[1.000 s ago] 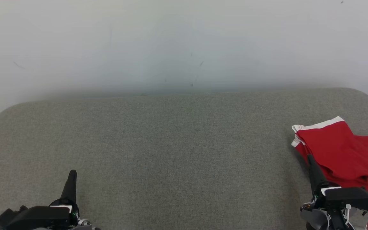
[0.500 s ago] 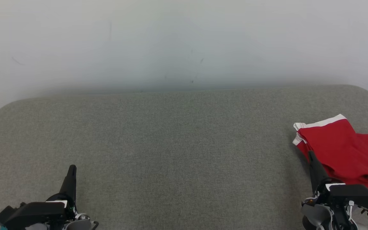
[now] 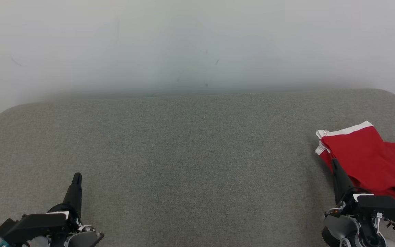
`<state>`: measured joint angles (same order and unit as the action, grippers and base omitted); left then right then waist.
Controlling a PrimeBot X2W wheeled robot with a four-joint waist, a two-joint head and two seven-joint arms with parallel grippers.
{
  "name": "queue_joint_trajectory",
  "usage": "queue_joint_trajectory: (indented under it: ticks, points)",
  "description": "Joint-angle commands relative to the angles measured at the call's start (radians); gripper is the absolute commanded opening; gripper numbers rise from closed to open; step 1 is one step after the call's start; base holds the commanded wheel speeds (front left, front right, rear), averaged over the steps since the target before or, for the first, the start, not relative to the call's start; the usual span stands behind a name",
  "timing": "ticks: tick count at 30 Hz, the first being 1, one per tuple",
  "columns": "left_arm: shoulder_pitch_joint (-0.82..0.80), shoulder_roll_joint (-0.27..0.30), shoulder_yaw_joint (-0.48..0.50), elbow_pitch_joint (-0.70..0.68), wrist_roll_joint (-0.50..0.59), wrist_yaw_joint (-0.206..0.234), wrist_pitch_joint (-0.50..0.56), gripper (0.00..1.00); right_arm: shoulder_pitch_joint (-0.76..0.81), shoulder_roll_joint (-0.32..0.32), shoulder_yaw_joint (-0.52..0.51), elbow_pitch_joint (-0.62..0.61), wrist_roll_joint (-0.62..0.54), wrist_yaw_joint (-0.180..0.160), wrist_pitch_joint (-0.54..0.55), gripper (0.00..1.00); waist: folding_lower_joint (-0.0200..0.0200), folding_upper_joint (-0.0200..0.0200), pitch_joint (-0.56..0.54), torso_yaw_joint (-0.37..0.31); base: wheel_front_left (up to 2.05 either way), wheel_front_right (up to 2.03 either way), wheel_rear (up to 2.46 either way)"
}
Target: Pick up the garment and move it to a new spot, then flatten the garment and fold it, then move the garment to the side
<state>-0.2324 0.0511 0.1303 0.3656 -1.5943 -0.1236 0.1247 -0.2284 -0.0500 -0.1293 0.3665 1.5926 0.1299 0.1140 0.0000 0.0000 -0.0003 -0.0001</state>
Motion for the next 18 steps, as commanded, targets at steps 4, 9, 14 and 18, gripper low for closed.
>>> queue_joint_trajectory:
  ticks: [4,9,14,18]
  points:
    - [-0.012,-0.002,0.003,0.001,-0.002,-0.002,0.001,0.0,-0.009,0.0,-0.002,0.0,0.006,0.001,0.002,0.0,0.0,0.0,0.0,0.0,0.0,0.0,0.0]
    - [-0.013,-0.002,0.002,0.001,-0.001,-0.002,0.001,0.0,-0.009,0.0,-0.002,0.0,0.006,0.001,0.002,0.0,0.0,0.0,0.0,0.0,0.0,0.0,0.0]
    - [-0.013,-0.002,0.002,0.001,-0.001,-0.002,0.001,0.0,-0.009,0.0,-0.002,0.0,0.006,0.001,0.002,0.0,0.0,0.0,0.0,0.0,0.0,0.0,0.0]
    - [-0.013,-0.002,0.002,0.0,-0.001,-0.002,0.001,0.0,-0.009,0.0,-0.002,0.0,0.006,0.001,0.002,0.0,0.0,0.0,0.0,0.0,0.0,0.0,0.0]
